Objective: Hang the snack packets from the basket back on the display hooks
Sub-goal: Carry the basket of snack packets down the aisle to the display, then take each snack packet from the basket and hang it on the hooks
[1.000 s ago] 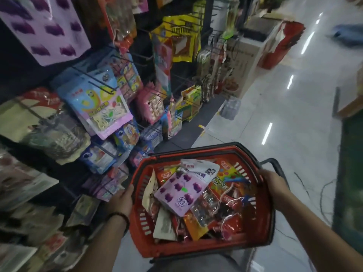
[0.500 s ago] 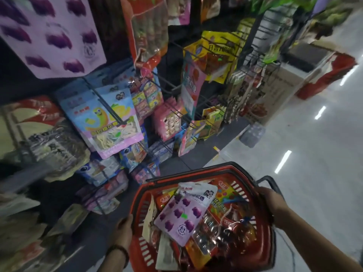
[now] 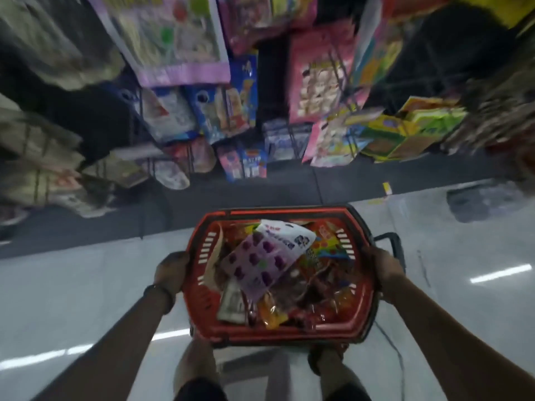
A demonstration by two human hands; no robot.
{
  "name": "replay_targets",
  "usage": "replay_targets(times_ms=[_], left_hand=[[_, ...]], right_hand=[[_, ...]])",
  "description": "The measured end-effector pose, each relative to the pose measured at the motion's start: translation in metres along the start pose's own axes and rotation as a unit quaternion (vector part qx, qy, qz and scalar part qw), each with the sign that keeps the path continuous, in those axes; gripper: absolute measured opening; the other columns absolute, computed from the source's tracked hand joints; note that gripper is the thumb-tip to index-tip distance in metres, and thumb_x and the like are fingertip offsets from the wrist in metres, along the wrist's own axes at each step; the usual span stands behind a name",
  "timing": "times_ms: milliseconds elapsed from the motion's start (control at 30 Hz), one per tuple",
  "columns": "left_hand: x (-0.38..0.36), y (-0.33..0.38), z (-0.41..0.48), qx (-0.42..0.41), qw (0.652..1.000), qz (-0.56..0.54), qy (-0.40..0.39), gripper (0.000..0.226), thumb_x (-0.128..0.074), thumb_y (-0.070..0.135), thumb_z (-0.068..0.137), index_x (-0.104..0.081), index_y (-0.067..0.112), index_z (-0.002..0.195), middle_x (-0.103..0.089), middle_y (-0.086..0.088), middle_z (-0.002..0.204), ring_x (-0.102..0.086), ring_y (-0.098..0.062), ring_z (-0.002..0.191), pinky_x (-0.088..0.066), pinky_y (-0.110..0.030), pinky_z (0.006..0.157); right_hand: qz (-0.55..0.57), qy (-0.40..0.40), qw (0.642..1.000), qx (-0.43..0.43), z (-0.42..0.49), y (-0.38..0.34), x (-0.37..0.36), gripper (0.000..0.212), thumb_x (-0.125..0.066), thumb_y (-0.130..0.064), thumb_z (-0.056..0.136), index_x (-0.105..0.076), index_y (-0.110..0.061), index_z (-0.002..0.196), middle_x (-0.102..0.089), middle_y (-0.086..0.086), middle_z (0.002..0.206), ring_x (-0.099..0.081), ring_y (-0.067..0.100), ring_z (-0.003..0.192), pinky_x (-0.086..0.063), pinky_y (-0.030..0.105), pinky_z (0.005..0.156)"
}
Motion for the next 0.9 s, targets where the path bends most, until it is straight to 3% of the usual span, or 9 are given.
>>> replay_targets(times_ms=[100, 133, 233, 300, 467, 633, 700, 800, 900], left_hand=[[-0.026, -0.010, 0.017, 0.012, 1.000, -0.005, 0.005, 0.027, -0.067, 0.040, 0.080, -0.076, 0.023, 0.099, -0.075, -0.016, 0.101, -0.067, -0.030, 0.083, -0.054, -0.044, 0.078], [-0.034, -0.020, 0.035, 0.012, 1.000, 0.003, -0.001, 0.022, -0.067, 0.035, 0.084, -0.076, 0.023, 0.101, -0.075, -0.016, 0.102, -0.067, -0.031, 0.083, -0.055, -0.044, 0.078], [-0.060, -0.043, 0.077, 0.007, 1.000, 0.027, -0.004, 0.020, -0.061, 0.016, 0.098, -0.073, 0.022, 0.113, -0.074, -0.018, 0.102, -0.067, -0.031, 0.081, -0.058, -0.045, 0.080], [-0.070, -0.055, 0.098, 0.007, 0.999, 0.033, -0.004, 0.022, -0.061, 0.017, 0.096, -0.072, 0.024, 0.114, -0.076, -0.018, 0.105, -0.071, -0.034, 0.086, -0.061, -0.051, 0.086], [-0.089, -0.110, 0.152, 0.020, 0.999, 0.042, 0.004, 0.012, -0.061, 0.024, 0.098, -0.071, 0.030, 0.101, -0.077, -0.012, 0.101, -0.073, -0.034, 0.090, -0.063, -0.051, 0.091], [-0.102, -0.146, 0.168, -0.010, 0.995, 0.093, 0.018, 0.028, -0.057, 0.034, 0.103, -0.068, 0.031, 0.129, -0.075, -0.009, 0.111, -0.073, -0.030, 0.096, -0.061, -0.049, 0.095], [-0.102, -0.156, 0.171, -0.018, 0.993, 0.115, 0.023, 0.034, -0.055, 0.033, 0.104, -0.065, 0.028, 0.136, -0.072, -0.008, 0.112, -0.070, -0.030, 0.097, -0.060, -0.047, 0.095], [-0.102, -0.159, 0.167, -0.029, 0.988, 0.150, 0.019, 0.039, -0.052, 0.032, 0.104, -0.061, 0.027, 0.142, -0.073, -0.009, 0.123, -0.071, -0.030, 0.099, -0.061, -0.046, 0.094], [-0.106, -0.139, 0.152, -0.089, 0.957, 0.275, 0.020, 0.053, -0.053, 0.026, 0.107, -0.041, 0.022, 0.159, -0.058, -0.013, 0.147, -0.063, -0.036, 0.123, -0.057, -0.050, 0.100]], right_hand=[[-0.034, 0.012, 0.999, 0.014, 0.046, 0.015, -0.019, 0.030, -0.068, -0.027, 0.098, -0.075, -0.001, 0.113, -0.069, 0.014, 0.087, -0.069, 0.035, 0.086, -0.062, 0.045, 0.083], [-0.045, 0.006, 0.999, 0.014, 0.064, 0.027, -0.028, 0.039, -0.068, -0.032, 0.096, -0.074, -0.001, 0.117, -0.070, 0.015, 0.096, -0.069, 0.034, 0.093, -0.060, 0.044, 0.092], [-0.072, -0.002, 0.997, -0.005, 0.115, 0.068, -0.054, 0.040, -0.066, -0.035, 0.098, -0.074, -0.001, 0.117, -0.070, 0.014, 0.108, -0.069, 0.031, 0.088, -0.060, 0.040, 0.087], [-0.078, 0.019, 0.997, -0.013, 0.133, 0.079, -0.062, 0.029, -0.070, -0.031, 0.096, -0.076, -0.006, 0.110, -0.074, 0.018, 0.102, -0.072, 0.038, 0.088, -0.063, 0.050, 0.091], [-0.067, 0.026, 0.996, -0.055, 0.185, 0.134, -0.095, 0.017, -0.079, -0.030, 0.081, -0.073, -0.015, 0.085, -0.077, 0.014, 0.090, -0.073, 0.035, 0.076, -0.065, 0.048, 0.082], [-0.108, 0.017, 0.993, -0.047, 0.203, 0.169, -0.109, 0.012, -0.076, -0.028, 0.084, -0.074, -0.017, 0.088, -0.078, 0.003, 0.063, -0.076, 0.032, 0.075, -0.065, 0.048, 0.086], [-0.132, 0.018, 0.991, -0.014, 0.209, 0.175, -0.111, 0.020, -0.075, -0.026, 0.085, -0.076, -0.013, 0.100, -0.078, 0.006, 0.073, -0.075, 0.031, 0.076, -0.066, 0.046, 0.082], [-0.163, 0.026, 0.986, 0.011, 0.212, 0.177, -0.112, 0.037, -0.072, -0.024, 0.089, -0.072, -0.007, 0.123, -0.074, 0.007, 0.089, -0.070, 0.024, 0.073, -0.056, 0.030, 0.065], [-0.257, 0.034, 0.966, 0.018, 0.209, 0.178, -0.116, 0.071, -0.073, -0.053, 0.080, -0.062, -0.010, 0.136, -0.071, 0.014, 0.110, -0.073, 0.029, 0.086, -0.058, 0.031, 0.068]])
Point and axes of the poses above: each hand's wrist, its own z-axis towards the middle knuckle, its own x-axis out of the back of the hand, y = z × x, the point moved 8 cm from there along z, towards the middle knuckle
